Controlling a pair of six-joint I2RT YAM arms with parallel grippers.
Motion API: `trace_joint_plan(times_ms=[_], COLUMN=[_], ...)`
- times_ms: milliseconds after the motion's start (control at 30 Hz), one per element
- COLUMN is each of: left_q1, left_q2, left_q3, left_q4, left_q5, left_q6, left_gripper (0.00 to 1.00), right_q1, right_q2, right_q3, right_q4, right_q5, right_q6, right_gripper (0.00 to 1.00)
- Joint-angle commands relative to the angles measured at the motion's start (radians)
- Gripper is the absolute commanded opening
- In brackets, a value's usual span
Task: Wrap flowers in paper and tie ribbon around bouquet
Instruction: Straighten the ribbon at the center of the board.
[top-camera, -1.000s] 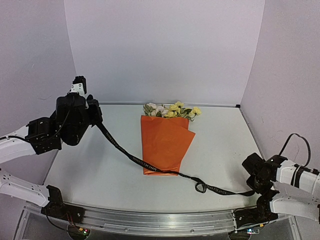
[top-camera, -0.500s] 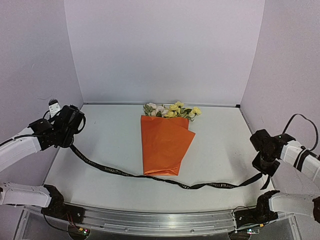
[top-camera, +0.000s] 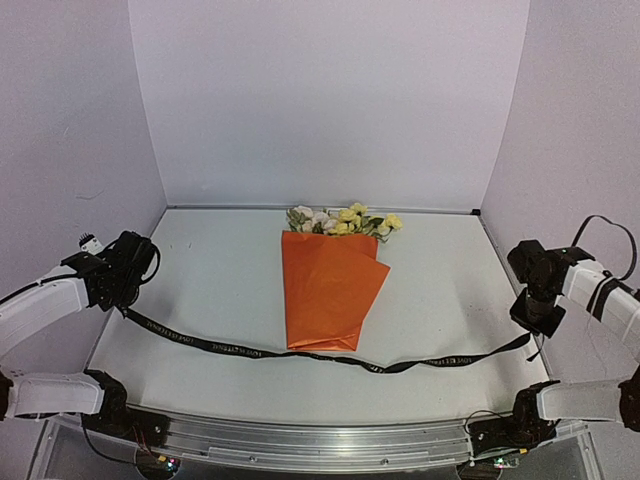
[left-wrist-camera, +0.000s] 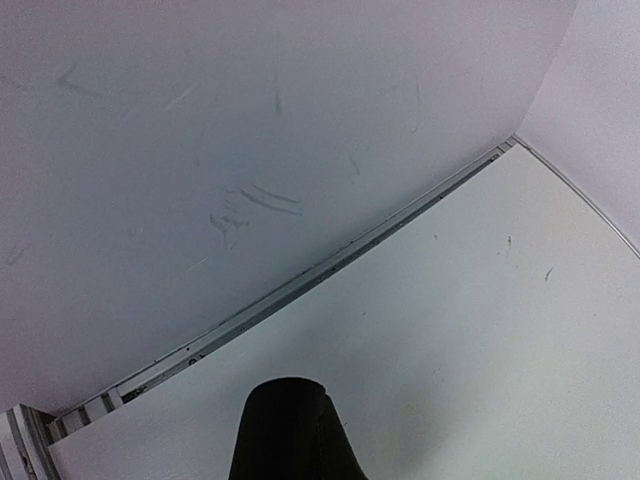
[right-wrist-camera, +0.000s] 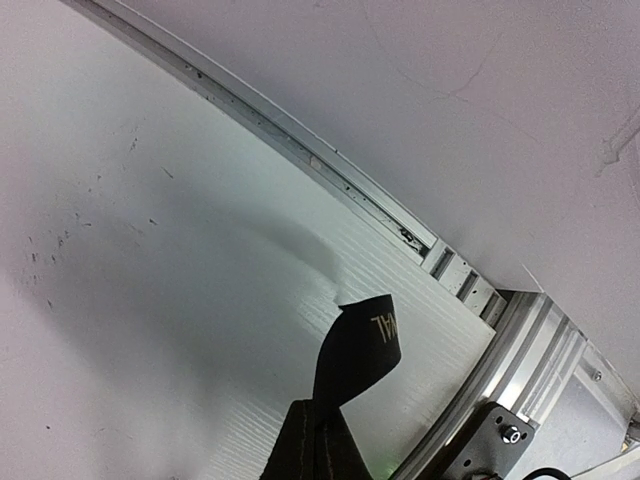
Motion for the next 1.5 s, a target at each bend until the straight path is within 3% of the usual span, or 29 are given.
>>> trace_joint_plan(times_ms=[0,300,1100,1200,1367,1433,1467], left_q1=[0.038,0.145,0.221,0.222,0.221,0.221,0.221], left_q2=[-0.003,-0.009,-0.020,-0.026,-0.039,-0.035,-0.031], left_q3=[-0.041,-0.074,-0.079,-0.074,-0.036,-0.010,0.002], left_q4=[-0.041,0.054,0.083,0.060,0.038,0.040,0.050], left_q5=[-0.006,0.034,0.030,0.027,0.049,0.071,0.091], left_q6=[-0.145,-0.071,-0.001,-0.030,-0.027,0.007,0.040], left_gripper=[0.00,0.00,0.01,0.21,0.81,0.98,0.99], right_q1=[-0.007,-0.097,-0.185,-0.185,-0.185,-0.185,-0.185], right_q2=[0.026,0.075,0.220,0.220,0.206,0.201,0.199], right_q3=[0.047,0.099,0.195,0.201,0.204,0.216,0.223], right_q4=[-0.047,-0.065,-0.066,-0.067,-0.061,-0.055,-0.052], right_q5=[0.043,0.073,0.009,-0.023,-0.098,-0.152,-0.183], right_q6=[-0.036,-0.071,-0.124,-0.132,-0.158,-0.185,-0.197], right_gripper=[0.00,0.00,0.00,0.08,0.54,0.68,0.75])
